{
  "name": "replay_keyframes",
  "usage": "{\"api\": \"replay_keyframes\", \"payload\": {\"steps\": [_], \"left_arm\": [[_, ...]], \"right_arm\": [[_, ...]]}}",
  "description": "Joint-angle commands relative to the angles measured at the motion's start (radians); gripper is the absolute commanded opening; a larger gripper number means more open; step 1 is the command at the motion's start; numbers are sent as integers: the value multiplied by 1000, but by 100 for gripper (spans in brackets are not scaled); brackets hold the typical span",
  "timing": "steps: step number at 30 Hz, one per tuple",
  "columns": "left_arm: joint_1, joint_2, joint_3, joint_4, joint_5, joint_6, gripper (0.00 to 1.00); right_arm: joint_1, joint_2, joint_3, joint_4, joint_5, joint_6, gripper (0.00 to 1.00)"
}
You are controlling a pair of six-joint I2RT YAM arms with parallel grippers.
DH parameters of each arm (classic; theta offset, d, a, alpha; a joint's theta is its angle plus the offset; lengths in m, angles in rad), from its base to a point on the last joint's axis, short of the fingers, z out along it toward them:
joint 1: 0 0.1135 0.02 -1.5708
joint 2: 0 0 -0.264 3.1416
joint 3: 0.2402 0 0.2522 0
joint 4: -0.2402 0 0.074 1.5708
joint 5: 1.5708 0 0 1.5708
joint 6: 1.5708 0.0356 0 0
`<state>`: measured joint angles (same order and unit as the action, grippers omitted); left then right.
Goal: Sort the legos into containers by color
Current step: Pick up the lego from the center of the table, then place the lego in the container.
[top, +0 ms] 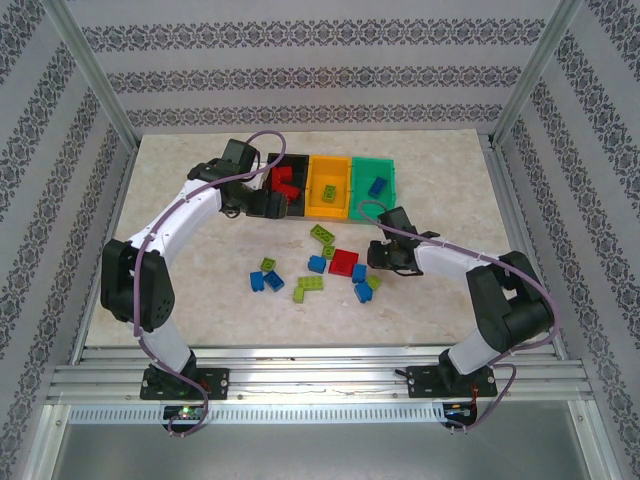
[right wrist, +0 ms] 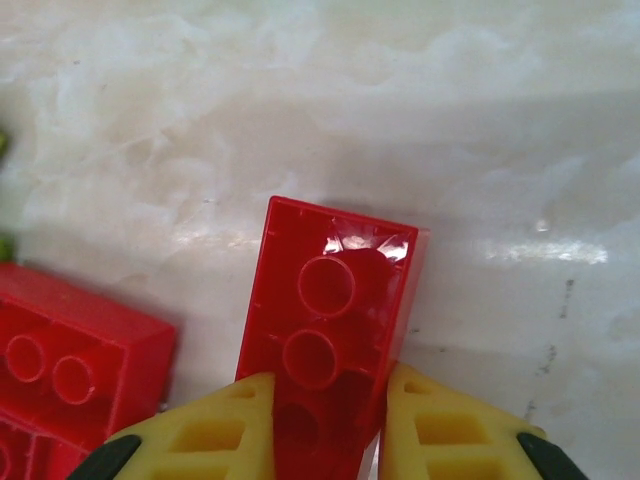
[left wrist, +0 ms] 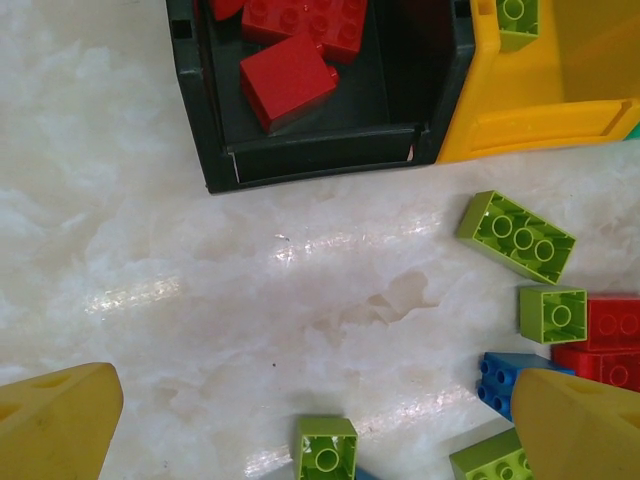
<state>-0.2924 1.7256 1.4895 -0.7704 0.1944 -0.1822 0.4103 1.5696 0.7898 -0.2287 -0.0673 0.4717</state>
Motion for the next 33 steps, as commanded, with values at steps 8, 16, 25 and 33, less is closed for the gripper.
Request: {"api": "replay_keyframes", "payload": {"steps": [8,16,25,33], "left_arm": [[25,-64,9,-18,-55,24,100],[88,-79,-5,0,-45,-8,100],[123,-80,-19,18,-23,-16,100],[124,-83,-18,18,-28,-10,100]], "right_arm": [[108,87,310,-77,8,-55,21],[150,301,683,-108,-90,-72,22],[145,651,1235,-218,-144,-72,32],[134,693,1300,-255,-158,-81,47]]}}
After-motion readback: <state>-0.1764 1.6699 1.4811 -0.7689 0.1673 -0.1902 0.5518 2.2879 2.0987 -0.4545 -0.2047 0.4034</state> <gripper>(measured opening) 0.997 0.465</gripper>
